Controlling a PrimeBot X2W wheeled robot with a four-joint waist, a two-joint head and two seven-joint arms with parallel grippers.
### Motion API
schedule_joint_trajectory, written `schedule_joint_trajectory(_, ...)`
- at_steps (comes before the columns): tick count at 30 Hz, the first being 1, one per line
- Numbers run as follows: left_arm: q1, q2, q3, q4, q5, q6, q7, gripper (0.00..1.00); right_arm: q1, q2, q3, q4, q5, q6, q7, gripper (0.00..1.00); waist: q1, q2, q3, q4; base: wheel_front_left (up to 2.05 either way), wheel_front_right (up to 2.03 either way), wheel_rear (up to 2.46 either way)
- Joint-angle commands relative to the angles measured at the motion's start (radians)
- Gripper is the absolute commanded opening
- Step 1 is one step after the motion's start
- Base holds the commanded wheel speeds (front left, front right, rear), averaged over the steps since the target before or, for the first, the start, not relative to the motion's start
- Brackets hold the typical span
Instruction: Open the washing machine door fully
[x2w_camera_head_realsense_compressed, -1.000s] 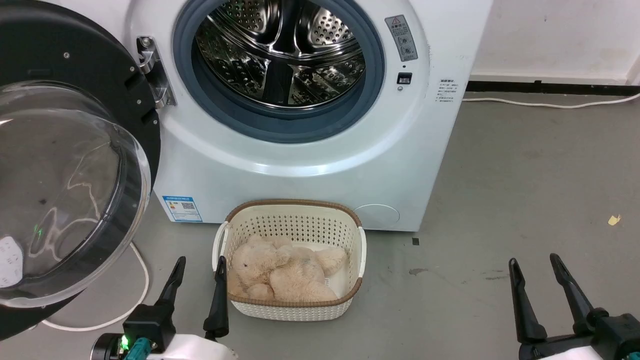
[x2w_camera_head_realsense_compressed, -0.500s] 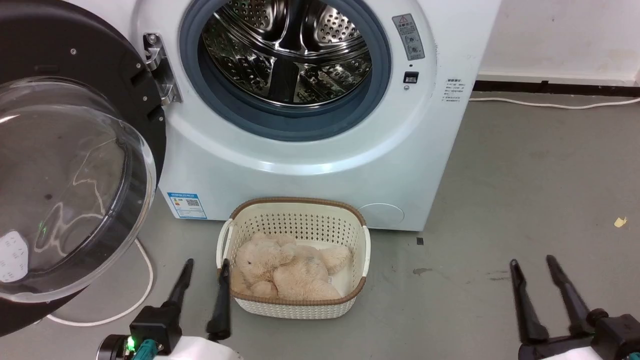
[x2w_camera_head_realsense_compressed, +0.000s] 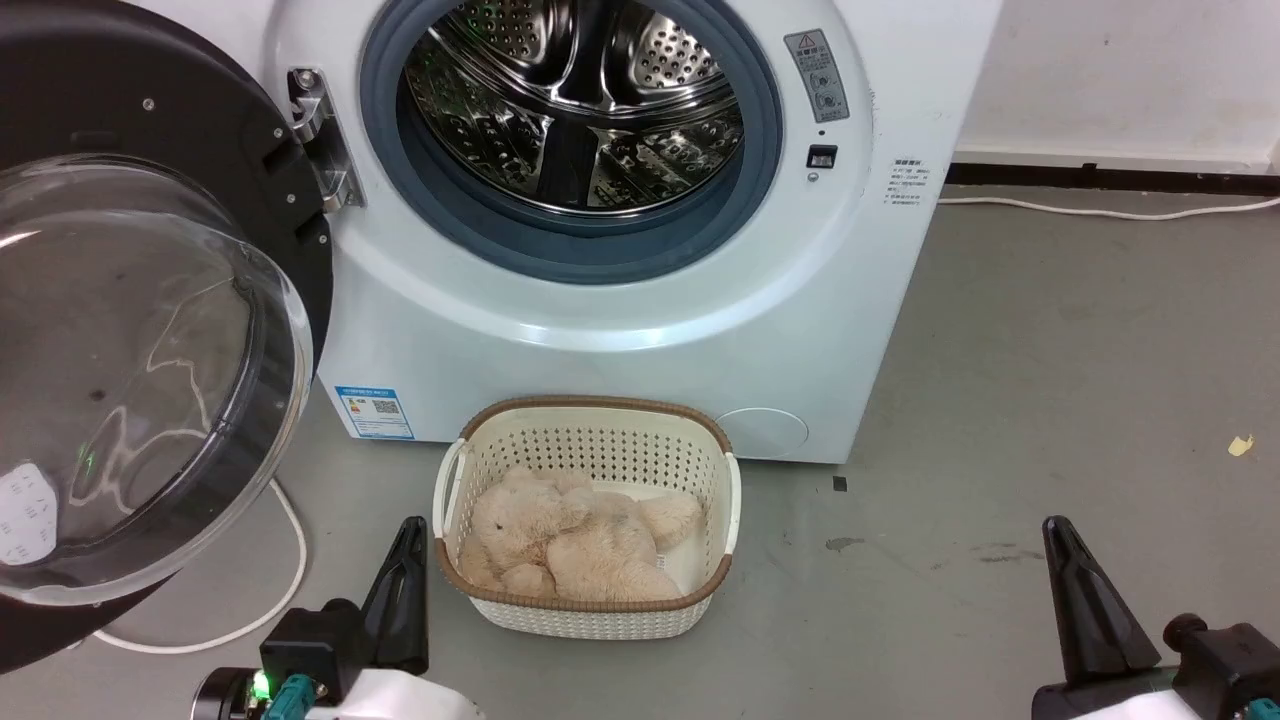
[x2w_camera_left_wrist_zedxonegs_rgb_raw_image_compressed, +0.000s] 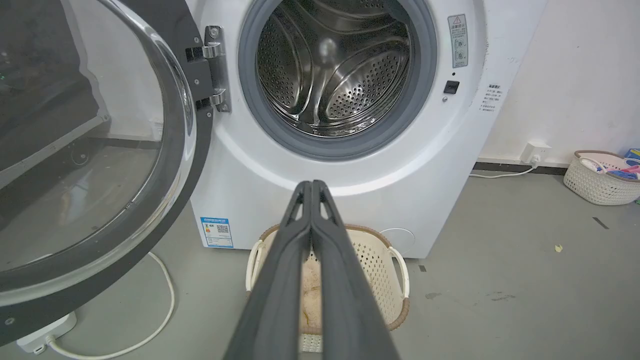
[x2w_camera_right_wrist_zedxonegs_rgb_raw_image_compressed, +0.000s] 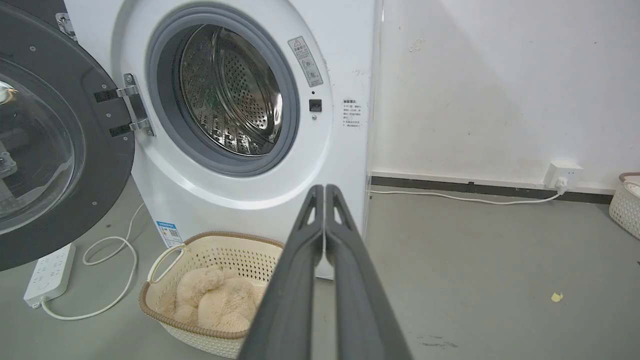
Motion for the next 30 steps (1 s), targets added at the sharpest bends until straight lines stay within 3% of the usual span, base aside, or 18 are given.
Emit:
schedule_joint_trajectory(1,-0.002,-0.005,0.009,-0.003,0.010,-0.008,0.005,0.00,-0.009,0.000,0.002,0.001,-0.007,0.000,0.005,0.00,0.0000,0.0000,0.000,0.000,0.00,0.00,0.00)
schedule_joint_trajectory(30,-0.008,-0.035,0.058,-0.012,0.074,-0.039,0.052,0.00,-0.032,0.001,0.018,0.003,-0.030,0.000,0.065,0.00,0.0000,0.0000,-0.006,-0.003,0.00,0.00,0.00)
